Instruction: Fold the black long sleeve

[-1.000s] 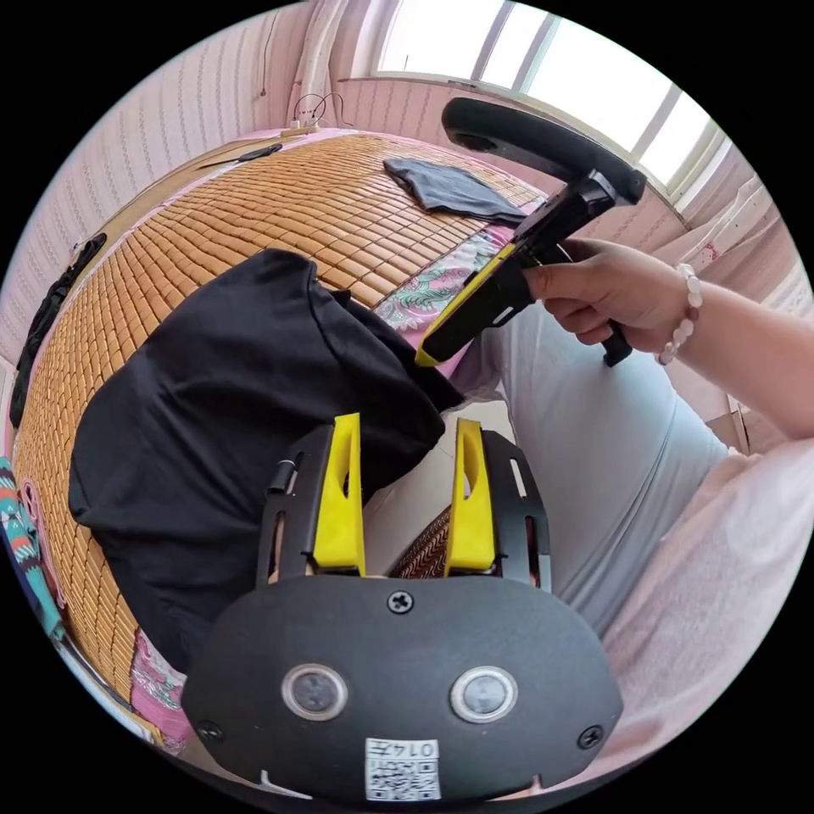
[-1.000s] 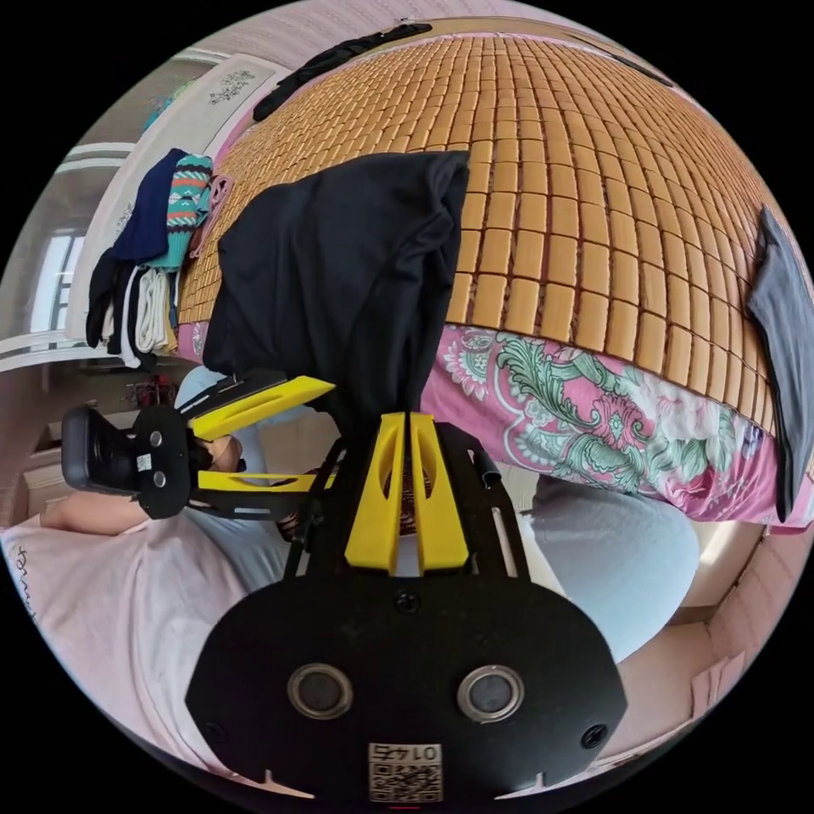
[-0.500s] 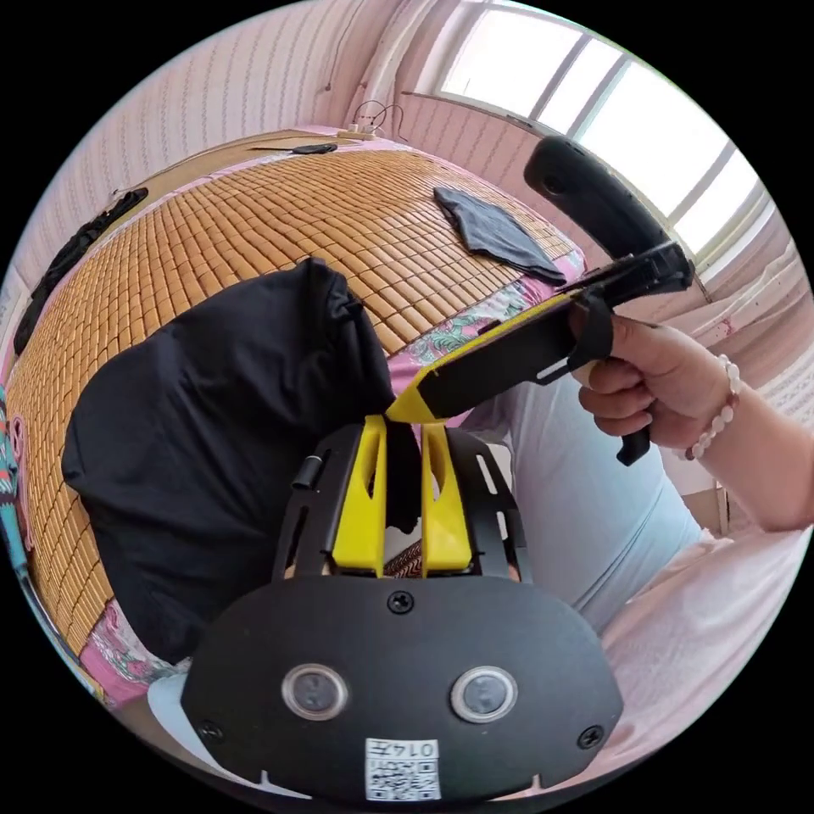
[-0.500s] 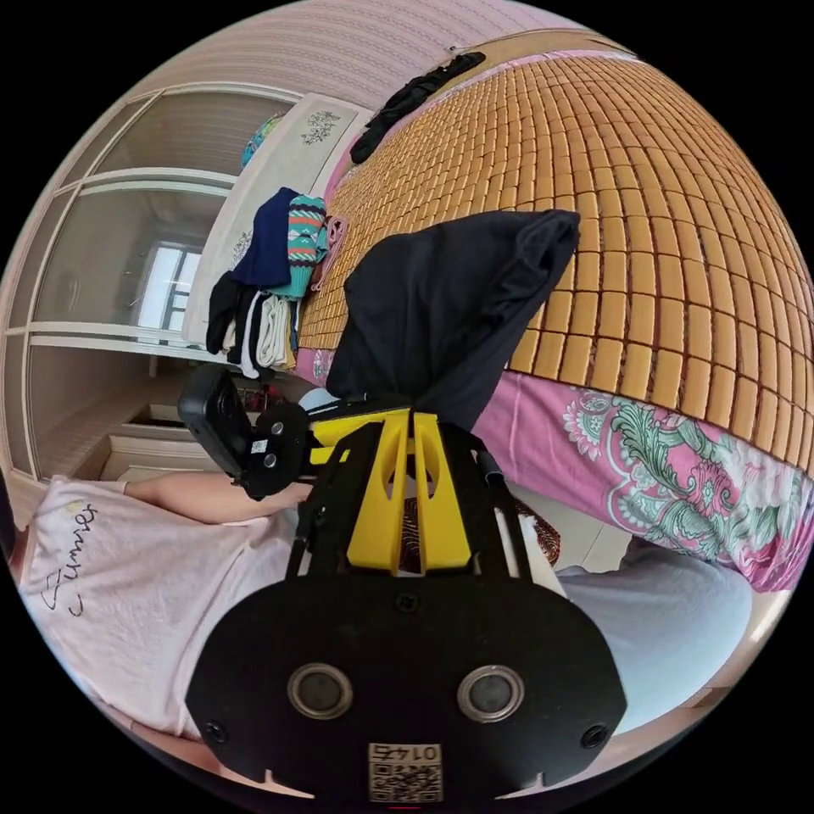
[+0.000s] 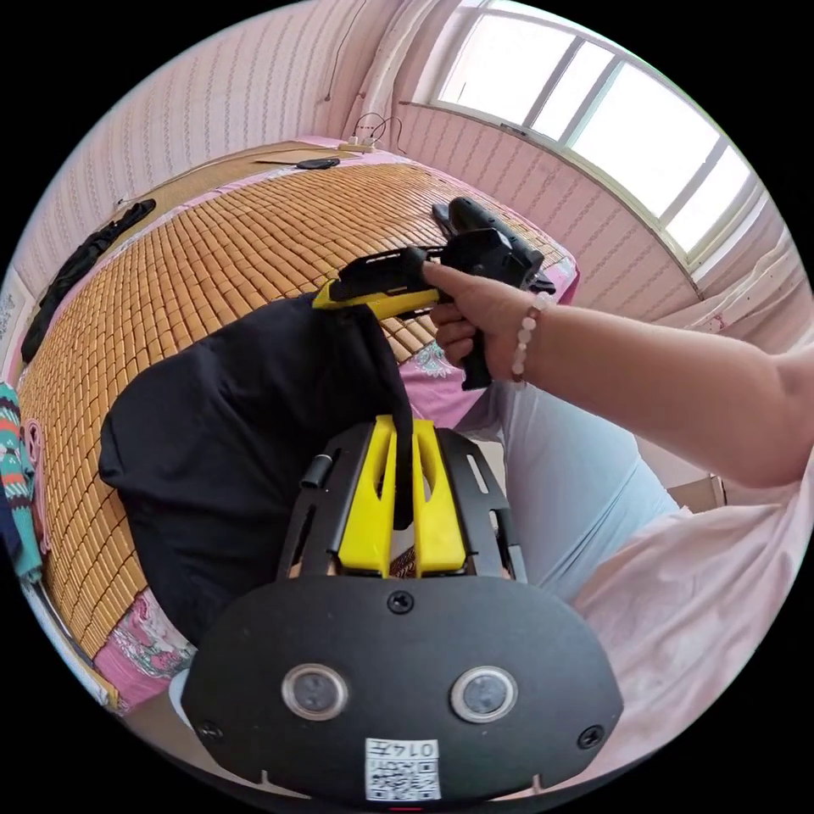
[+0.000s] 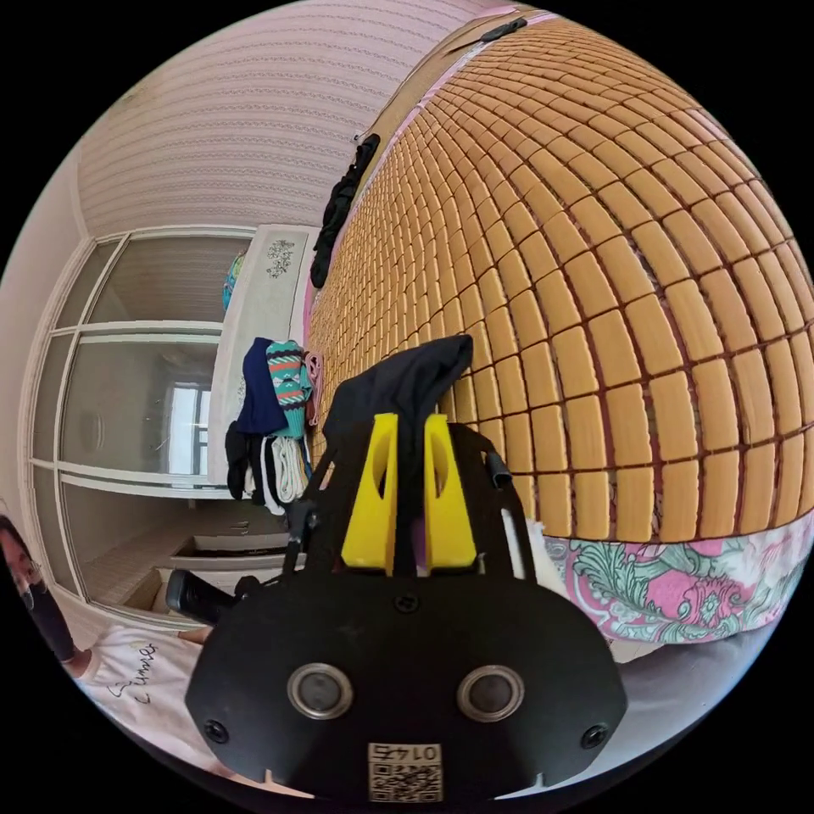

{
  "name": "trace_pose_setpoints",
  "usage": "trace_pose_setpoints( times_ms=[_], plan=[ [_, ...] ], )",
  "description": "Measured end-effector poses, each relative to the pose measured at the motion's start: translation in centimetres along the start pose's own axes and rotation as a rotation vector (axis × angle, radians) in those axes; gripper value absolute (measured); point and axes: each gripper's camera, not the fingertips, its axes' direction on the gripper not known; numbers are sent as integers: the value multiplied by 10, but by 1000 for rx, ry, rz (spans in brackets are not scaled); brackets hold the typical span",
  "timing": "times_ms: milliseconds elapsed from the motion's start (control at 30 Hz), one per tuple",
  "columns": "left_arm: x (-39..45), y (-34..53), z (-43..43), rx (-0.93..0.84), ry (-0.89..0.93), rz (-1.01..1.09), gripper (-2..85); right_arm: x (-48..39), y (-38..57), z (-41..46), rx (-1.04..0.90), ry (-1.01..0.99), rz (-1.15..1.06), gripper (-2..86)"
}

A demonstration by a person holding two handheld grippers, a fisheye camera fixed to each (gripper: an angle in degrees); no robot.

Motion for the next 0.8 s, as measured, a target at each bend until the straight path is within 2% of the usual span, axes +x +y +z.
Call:
trace_pose_setpoints(
  times_ms=[100,300,467,600,667,800],
  plan=[
    [4,-8,-14,52,-19,45,2,-7,-6,-16,24,-6,-26,36],
    [20,-43,-24,160,149,105,2,-29,-1,-93,118,50,-123,29],
    [22,-60,-22,230,286,72,3,-53,10,-144,177,208,-128,34],
    [-2,-47,-35,250,270,37,8,-95,-3,-116,97,252,-223,47],
    [-26,-36,-47,259,230,-17,13,-128,-18,-71,33,232,-299,73],
    [-101,4,-54,174,50,-258,34,-161,-43,9,-52,194,-369,104]
  ],
)
